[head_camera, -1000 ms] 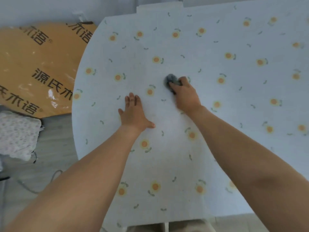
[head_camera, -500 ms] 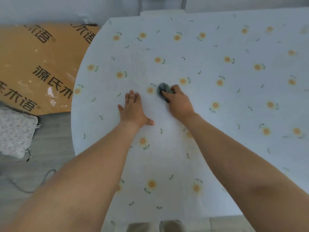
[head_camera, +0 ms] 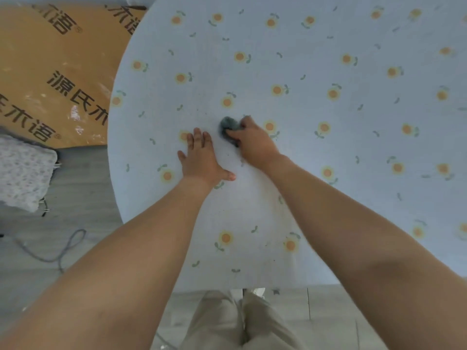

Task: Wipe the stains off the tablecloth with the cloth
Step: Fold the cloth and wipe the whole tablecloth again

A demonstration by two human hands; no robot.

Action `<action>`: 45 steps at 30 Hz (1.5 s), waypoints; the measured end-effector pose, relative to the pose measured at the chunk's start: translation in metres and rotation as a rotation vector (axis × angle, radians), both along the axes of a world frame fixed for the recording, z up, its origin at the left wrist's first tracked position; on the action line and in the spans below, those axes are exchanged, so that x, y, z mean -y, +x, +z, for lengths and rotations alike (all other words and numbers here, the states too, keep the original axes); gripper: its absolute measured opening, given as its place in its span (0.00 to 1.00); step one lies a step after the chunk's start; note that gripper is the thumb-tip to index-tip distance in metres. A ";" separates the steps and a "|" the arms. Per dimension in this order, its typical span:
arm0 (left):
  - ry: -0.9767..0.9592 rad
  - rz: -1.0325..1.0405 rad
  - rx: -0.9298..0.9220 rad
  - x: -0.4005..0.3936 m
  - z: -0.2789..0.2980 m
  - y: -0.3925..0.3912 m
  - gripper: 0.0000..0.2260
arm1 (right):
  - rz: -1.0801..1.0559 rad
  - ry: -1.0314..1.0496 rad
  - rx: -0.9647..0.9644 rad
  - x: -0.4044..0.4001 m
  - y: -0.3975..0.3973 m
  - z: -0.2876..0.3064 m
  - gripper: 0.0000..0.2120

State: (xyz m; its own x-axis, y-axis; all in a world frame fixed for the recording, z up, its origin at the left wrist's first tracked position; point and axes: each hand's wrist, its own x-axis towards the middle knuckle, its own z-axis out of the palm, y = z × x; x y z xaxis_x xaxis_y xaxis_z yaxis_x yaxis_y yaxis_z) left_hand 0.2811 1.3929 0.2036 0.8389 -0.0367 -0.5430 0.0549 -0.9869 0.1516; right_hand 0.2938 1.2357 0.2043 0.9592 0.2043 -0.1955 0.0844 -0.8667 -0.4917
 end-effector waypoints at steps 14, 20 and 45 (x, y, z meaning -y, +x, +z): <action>-0.008 -0.025 -0.020 -0.012 0.000 -0.050 0.62 | -0.137 -0.080 0.040 -0.033 -0.042 0.000 0.17; -0.036 0.012 -0.023 -0.008 0.000 -0.047 0.63 | -0.213 -0.123 0.132 0.055 -0.070 -0.013 0.21; 0.023 0.054 -0.028 -0.007 0.008 -0.114 0.60 | -0.584 -0.052 0.084 0.020 -0.098 -0.011 0.19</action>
